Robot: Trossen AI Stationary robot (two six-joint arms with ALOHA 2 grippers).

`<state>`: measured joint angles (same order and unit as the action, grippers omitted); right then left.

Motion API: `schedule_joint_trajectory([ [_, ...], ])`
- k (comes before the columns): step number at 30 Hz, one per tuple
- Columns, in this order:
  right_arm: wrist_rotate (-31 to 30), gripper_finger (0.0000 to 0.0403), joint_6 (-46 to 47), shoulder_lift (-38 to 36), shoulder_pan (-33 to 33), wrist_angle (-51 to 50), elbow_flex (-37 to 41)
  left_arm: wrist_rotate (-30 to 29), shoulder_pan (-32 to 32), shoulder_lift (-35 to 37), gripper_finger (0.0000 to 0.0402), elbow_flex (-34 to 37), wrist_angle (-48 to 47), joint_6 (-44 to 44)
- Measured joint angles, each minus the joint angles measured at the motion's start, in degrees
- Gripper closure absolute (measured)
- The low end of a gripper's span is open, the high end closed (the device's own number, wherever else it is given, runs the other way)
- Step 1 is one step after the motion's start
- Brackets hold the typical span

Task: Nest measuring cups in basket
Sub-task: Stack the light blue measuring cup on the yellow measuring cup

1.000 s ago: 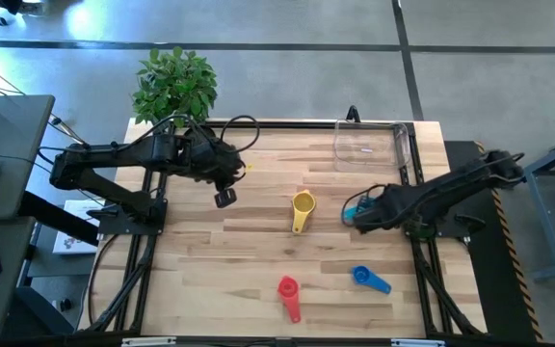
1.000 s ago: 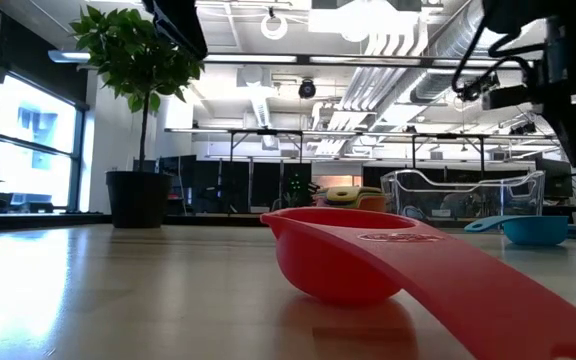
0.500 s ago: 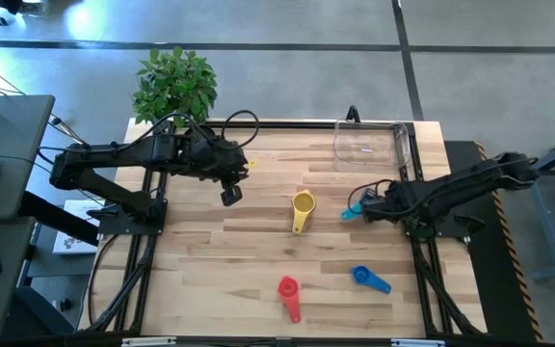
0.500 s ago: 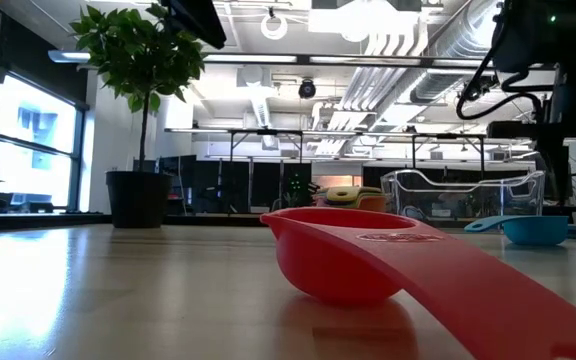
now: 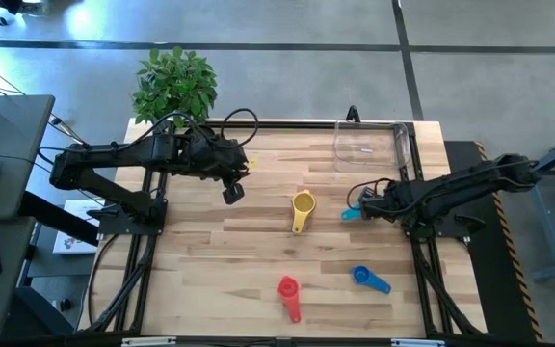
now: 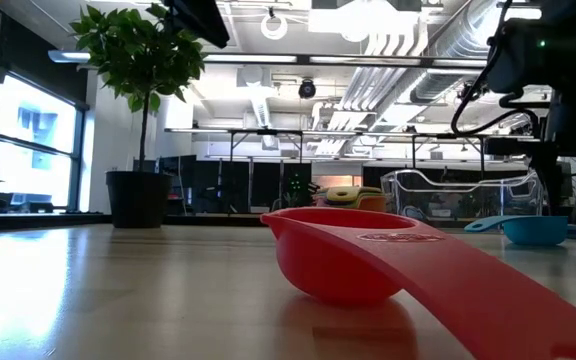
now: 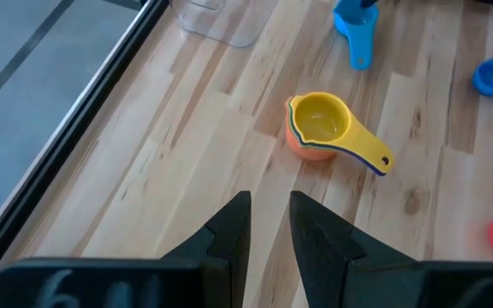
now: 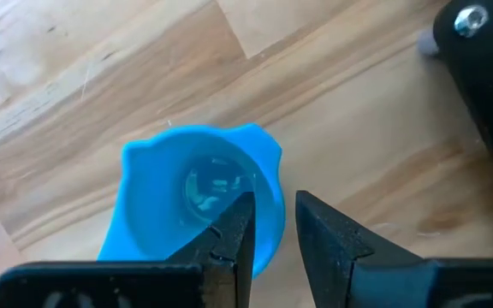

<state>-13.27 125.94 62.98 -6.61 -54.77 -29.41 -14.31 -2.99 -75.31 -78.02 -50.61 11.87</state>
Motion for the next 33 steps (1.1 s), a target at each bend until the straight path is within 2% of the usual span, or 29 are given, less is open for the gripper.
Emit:
schedule_joint_trajectory([
  [4,-0.1,0.0334,-0.3,0.0,0.0,-0.4,0.1,0.0,0.0,0.0,0.0326,0.0,0.0,0.0],
  [10,-0.1,0.0396,-1.0,0.0,0.0,-1.8,0.1,0.0,0.0,0.0,0.0326,0.0,0.9,0.0],
  [14,-0.1,0.0387,-1.2,0.0,0.0,-1.7,0.1,0.0,0.0,0.0,0.0326,0.0,0.8,0.0],
  [22,0.4,0.0400,-6.7,0.0,0.0,-1.7,-2.1,0.0,0.0,0.0,0.0326,0.0,0.8,-0.1],
  [33,-2.2,0.0402,-20.7,0.0,-0.1,-1.9,-14.2,0.0,-0.2,0.0,0.0326,0.0,0.8,-0.1],
])
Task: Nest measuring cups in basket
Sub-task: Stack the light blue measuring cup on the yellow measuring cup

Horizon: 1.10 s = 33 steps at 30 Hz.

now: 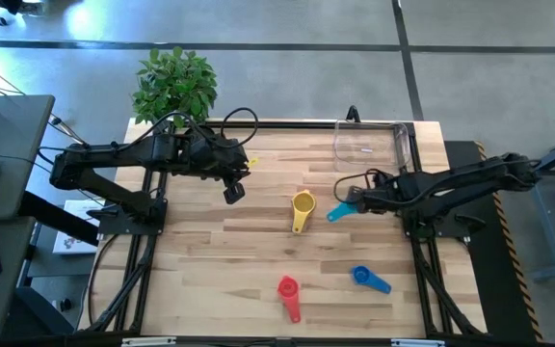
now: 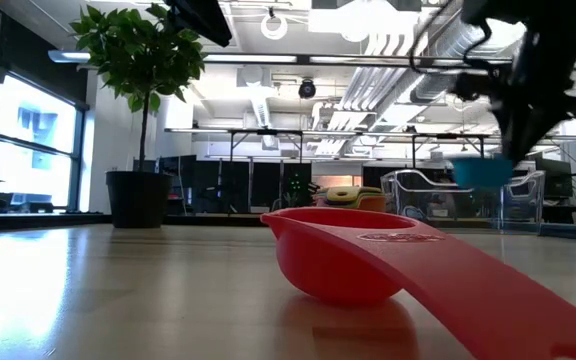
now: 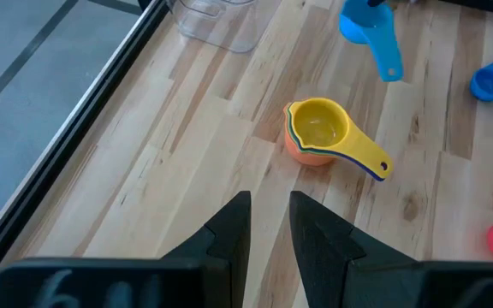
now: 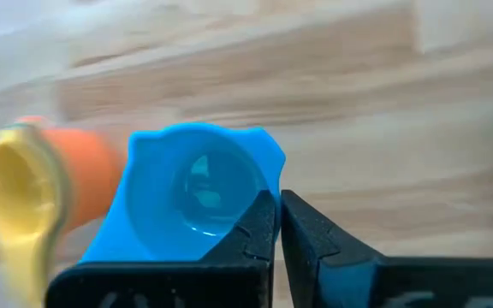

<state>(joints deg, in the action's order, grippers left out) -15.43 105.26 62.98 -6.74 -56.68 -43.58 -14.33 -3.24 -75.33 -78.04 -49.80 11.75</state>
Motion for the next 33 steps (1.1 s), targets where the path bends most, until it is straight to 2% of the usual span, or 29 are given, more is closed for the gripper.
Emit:
schedule_joint_trajectory([
  [6,-3.1,0.0402,-11.4,0.0,2.0,-0.1,-6.2,0.0,-1.5,0.0,0.0326,0.0,0.0,1.5],
  [13,-3.5,0.0402,-27.4,0.7,9.1,2.2,-12.0,0.0,-3.5,0.0,0.0326,0.0,0.0,3.3],
  [18,-0.1,0.0403,-38.6,3.6,14.0,6.1,-15.5,0.0,-5.0,0.0,0.0326,0.0,0.0,6.4],
  [24,6.1,0.0403,-50.3,10.6,18.1,11.0,-19.8,0.0,-6.2,0.0,0.0326,0.0,0.0,11.1],
  [33,14.3,0.0403,-60.7,21.2,19.5,11.9,-23.4,0.0,-6.2,0.0,0.0326,0.0,0.2,15.4],
])
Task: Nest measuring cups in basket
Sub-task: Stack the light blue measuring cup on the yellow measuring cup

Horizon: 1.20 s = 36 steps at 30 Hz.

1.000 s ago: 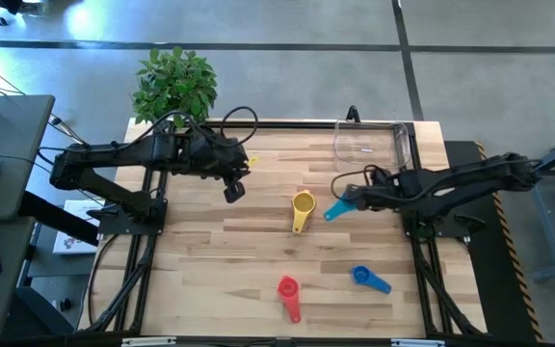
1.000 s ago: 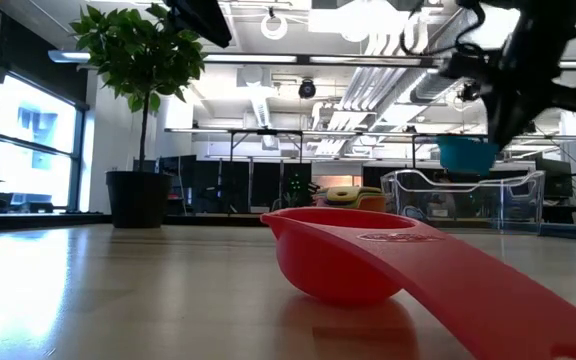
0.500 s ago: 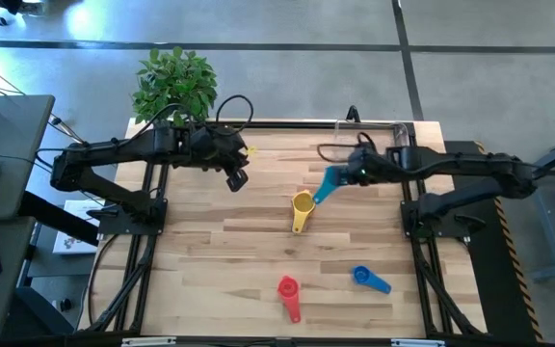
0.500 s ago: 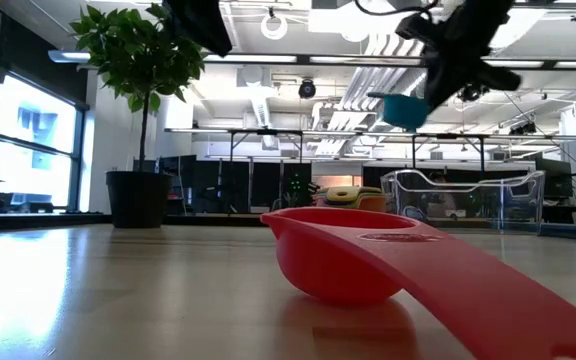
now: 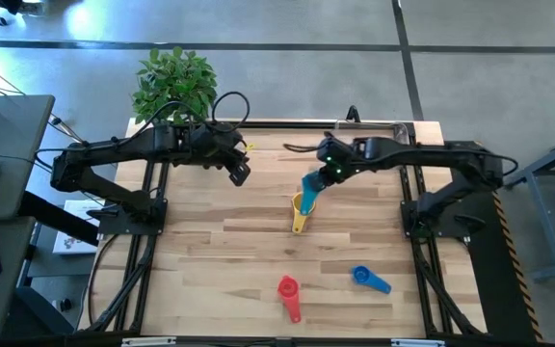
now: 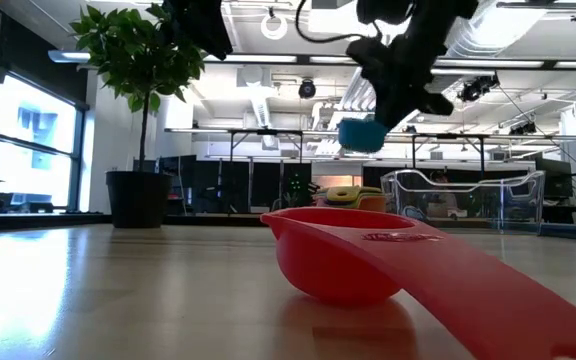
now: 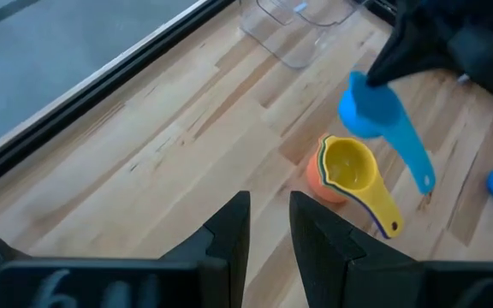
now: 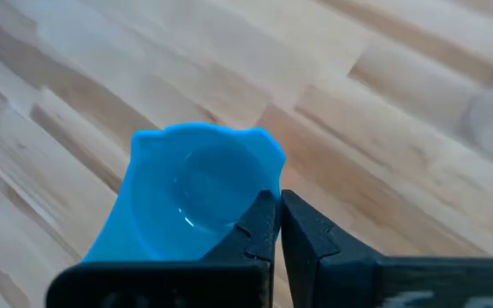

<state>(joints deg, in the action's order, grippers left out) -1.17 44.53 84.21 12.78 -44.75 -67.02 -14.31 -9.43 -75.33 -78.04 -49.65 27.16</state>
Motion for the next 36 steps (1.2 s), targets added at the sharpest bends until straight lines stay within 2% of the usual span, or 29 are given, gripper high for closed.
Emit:
schedule_joint_trajectory([
  [25,4.8,0.0403,2.1,8.5,-3.6,4.7,-0.1,0.0,0.0,0.0,0.0326,0.0,0.2,2.8],
  [36,3.2,0.0403,1.6,10.0,-3.5,4.2,-0.1,0.0,0.0,0.0,0.0326,0.0,0.2,2.8],
])
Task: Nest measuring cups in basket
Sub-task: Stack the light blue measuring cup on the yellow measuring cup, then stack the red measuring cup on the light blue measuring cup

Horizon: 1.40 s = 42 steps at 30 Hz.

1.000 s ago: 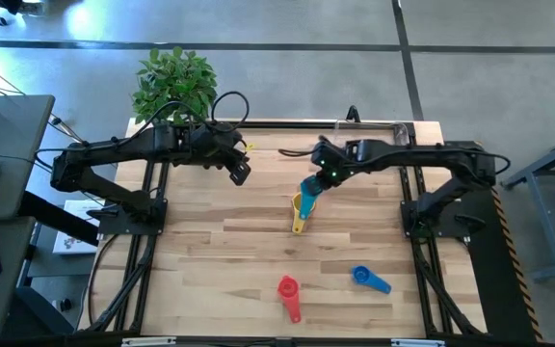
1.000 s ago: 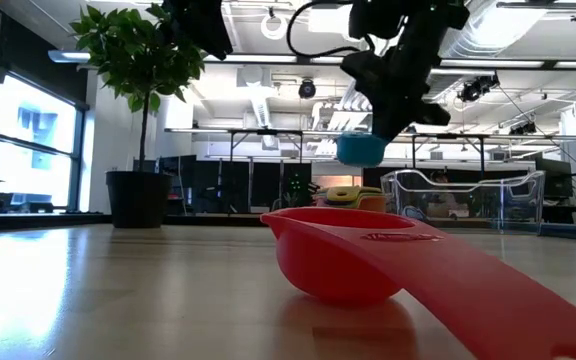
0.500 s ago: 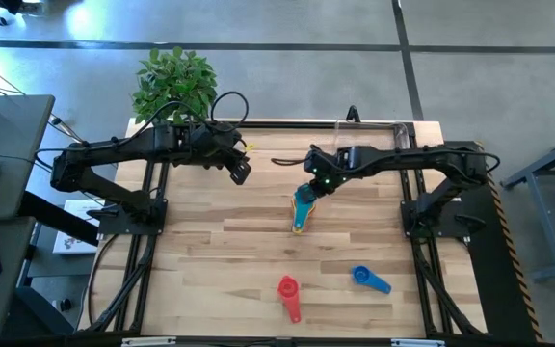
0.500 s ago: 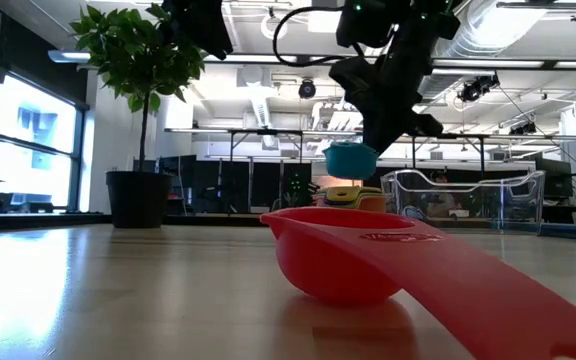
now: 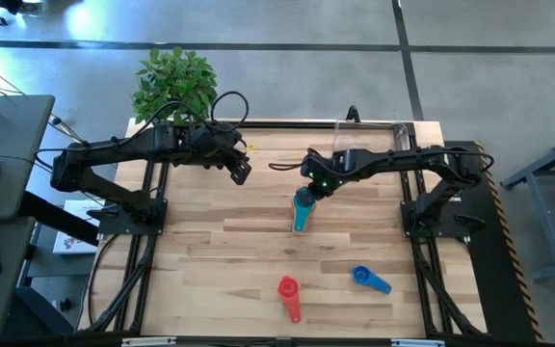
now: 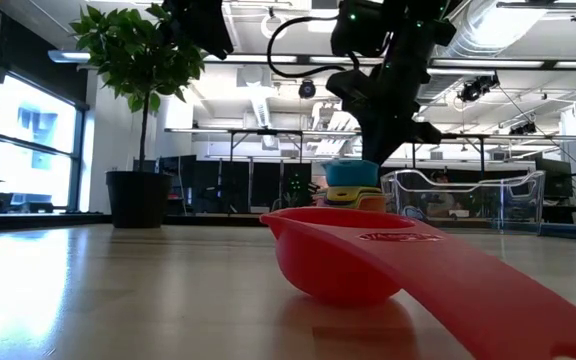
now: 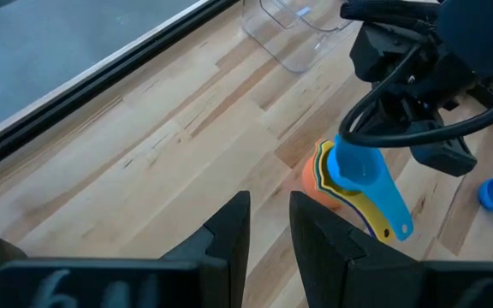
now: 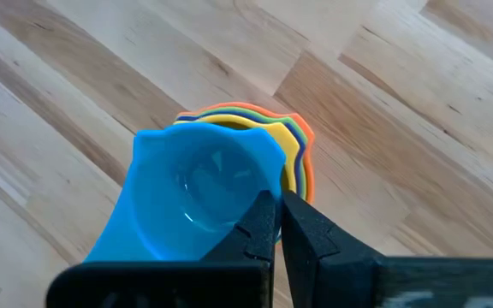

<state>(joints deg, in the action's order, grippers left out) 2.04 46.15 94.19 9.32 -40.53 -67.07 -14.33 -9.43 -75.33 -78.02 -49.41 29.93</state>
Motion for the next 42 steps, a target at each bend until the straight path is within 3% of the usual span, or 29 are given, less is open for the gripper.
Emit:
schedule_joint_trajectory([
  [9,0.1,0.0400,-0.1,0.0,0.0,0.1,0.0,0.0,0.0,0.0,0.0326,0.0,0.0,0.0],
  [24,0.1,0.0352,-1.2,0.0,0.0,0.1,0.0,0.0,0.0,0.0,0.0326,0.0,0.0,0.0],
  [28,2.8,0.0351,-2.7,-0.1,0.8,0.1,0.0,0.0,0.0,0.0,0.0326,0.0,0.0,0.2],
  [32,6.2,0.0351,-4.2,-0.3,1.5,0.0,0.0,0.1,0.2,0.0,0.0326,0.0,0.0,3.1],
  [42,5.9,0.0351,-4.5,-7.3,0.7,-1.9,0.1,0.6,5.4,0.0,0.0326,0.0,-0.4,12.1],
])
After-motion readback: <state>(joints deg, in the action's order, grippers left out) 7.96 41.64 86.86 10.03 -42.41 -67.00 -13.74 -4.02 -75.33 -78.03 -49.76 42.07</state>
